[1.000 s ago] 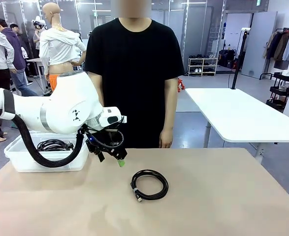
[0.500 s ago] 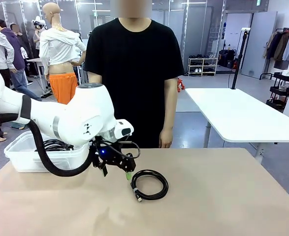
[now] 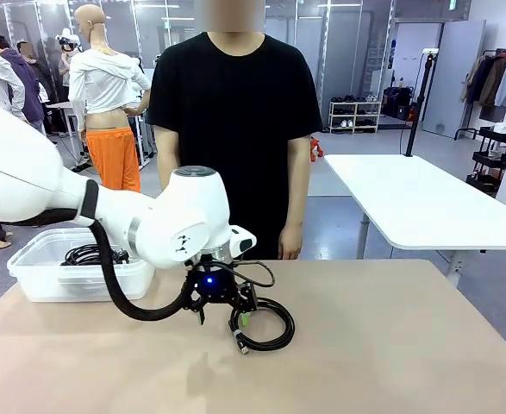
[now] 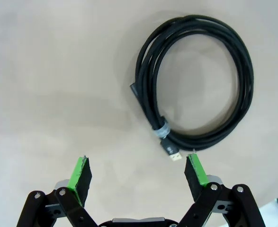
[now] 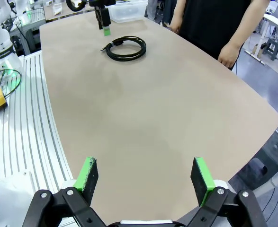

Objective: Organize and store the cables.
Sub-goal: Place the USB Extension Cable into the Organizing box.

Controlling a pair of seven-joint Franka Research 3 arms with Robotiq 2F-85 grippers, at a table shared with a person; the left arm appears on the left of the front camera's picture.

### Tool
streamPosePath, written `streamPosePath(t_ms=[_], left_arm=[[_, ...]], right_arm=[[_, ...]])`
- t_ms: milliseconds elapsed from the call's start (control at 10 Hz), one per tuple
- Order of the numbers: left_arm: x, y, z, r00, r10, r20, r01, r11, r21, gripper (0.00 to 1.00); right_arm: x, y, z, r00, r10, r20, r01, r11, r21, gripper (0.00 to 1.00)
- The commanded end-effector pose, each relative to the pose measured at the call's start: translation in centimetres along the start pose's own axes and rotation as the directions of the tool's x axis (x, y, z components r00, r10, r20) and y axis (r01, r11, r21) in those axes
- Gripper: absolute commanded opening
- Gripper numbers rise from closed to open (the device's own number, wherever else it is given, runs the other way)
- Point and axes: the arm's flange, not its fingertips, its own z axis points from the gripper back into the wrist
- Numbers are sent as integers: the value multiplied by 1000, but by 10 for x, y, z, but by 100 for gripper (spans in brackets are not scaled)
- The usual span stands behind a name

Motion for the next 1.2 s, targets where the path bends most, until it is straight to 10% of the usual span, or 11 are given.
streamPosePath(t_ms=[0, 900, 1100], left_arm=[[19, -18, -7, 998, 66, -16, -65, 996, 61, 100], [27, -33, -39, 968, 241, -68, -232, 966, 116, 100], [28, -28, -45, 957, 287, -49, -278, 951, 136, 56]], right_arm=[[0, -1, 3, 1000, 10, 9, -10, 1000, 4, 100], [0, -1, 3, 1000, 10, 9, -10, 1000, 4, 100], [0, -1, 3, 1000, 10, 9, -10, 1000, 4, 100]])
